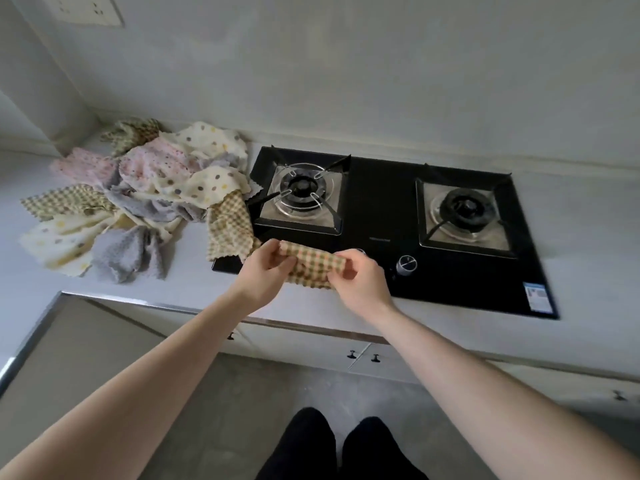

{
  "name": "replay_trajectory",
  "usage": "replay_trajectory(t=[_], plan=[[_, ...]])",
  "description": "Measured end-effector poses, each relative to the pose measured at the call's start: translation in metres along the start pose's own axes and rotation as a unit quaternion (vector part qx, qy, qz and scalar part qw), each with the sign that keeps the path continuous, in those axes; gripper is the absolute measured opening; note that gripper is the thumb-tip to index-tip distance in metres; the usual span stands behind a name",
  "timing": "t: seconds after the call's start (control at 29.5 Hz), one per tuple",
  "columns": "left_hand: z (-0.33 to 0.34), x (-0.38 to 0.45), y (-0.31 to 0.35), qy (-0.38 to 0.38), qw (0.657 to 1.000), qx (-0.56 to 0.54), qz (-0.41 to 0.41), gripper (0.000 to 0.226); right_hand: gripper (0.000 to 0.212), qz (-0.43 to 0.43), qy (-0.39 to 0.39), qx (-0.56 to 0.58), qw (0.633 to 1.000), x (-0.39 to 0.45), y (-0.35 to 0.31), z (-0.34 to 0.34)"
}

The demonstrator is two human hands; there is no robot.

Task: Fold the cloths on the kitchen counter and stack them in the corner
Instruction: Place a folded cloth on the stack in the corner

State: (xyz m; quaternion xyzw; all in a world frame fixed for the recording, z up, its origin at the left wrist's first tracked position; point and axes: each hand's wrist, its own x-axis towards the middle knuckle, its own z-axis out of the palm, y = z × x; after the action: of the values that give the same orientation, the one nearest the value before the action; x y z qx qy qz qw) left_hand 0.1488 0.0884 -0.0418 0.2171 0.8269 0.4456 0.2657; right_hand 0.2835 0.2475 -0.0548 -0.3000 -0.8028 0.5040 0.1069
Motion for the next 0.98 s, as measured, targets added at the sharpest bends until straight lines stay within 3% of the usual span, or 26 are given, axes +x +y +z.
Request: replay_trajectory(t=[0.34, 0.58, 0.75, 0.81, 0.98], plan=[[0.06, -0.031, 0.191, -0.207, 0.966, 0.077, 0.134, 0.024, 0.018, 0.078, 0.147, 0.075, 0.983, -0.104, -0.041, -0.182], [0.146, -0.033, 0.269, -0.264, 0.936, 0.112, 0.204, 0.015, 0.017, 0.13, 0.249, 0.089, 0.956, -0.147, -0.017, -0.267], [0.221, -0.03, 0.311, -0.256, 0.93, 0.146, 0.22, 0.024, 0.013, 0.168, 0.306, 0.099, 0.932, -0.158, 0.032, -0.323], [0.297, -0.029, 0.347, -0.242, 0.93, 0.182, 0.207, 0.027, 0.02, 0.204, 0.321, 0.122, 0.917, -0.161, 0.087, -0.39], [0.36, -0.015, 0.365, -0.231, 0.903, 0.295, 0.211, 0.015, 0.025, 0.306, 0.343, 0.197, 0.866, -0.142, 0.172, -0.47]])
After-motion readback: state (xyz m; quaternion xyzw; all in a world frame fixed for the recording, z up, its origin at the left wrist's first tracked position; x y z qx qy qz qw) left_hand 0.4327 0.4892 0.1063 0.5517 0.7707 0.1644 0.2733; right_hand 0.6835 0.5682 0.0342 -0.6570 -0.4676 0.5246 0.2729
